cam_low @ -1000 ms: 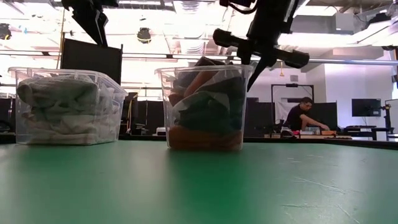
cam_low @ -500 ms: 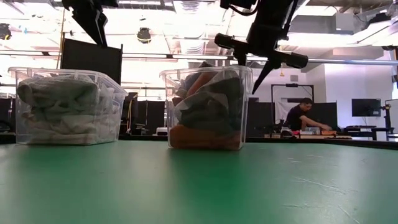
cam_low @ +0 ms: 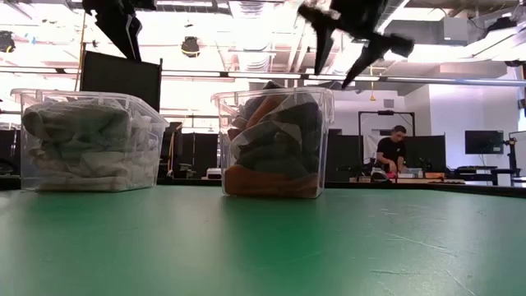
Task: Sort towels by color in basket
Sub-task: Adjust the right transparent bin on the table
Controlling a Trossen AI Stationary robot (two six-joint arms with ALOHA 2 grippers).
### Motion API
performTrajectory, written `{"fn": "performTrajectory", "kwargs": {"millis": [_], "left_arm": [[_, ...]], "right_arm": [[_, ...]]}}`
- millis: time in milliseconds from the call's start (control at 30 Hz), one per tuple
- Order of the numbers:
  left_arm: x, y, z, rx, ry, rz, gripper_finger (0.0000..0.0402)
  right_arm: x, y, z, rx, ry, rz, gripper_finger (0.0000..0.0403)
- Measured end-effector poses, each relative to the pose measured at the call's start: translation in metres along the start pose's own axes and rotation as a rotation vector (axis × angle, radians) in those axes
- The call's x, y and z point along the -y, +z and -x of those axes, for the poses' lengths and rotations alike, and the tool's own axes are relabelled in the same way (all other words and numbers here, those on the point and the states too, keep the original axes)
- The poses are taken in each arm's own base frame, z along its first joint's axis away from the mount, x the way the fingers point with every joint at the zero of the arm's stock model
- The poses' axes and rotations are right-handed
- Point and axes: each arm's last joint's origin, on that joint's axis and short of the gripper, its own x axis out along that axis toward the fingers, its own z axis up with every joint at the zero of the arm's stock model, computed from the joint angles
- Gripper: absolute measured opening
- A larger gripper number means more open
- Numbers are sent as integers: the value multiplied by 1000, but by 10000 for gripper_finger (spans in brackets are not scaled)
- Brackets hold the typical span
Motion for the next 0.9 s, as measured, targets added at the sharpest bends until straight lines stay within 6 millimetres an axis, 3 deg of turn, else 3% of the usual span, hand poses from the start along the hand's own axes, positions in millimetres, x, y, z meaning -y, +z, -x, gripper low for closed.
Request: {"fn": "performTrajectory", "kwargs": {"millis": [167,300,400,567,633,767,900], "left_arm": [[0,0,0,0,0,-18,233],[0,0,0,0,0,-34,233],[0,0,0,1,0,-52,233],[-1,0,0,-7,16,-67,233],[-1,0,0,-7,17,-52,233],[1,0,0,5,-6,-28,233],[4,1,1,10,-25,-25,233]], "right_arm": [[-7,-11,36,21,-69,-234,271],[-14,-18,43,70,22,-536,271],[-17,-1,43,144,7,-617,270],[-15,44,50,333,-127,-525,264],[-14,59,43,347,-141,-472,260],[-16,82,4,278,-87,-379,250],[-16,89,-23,226,-47,-360,233]]}}
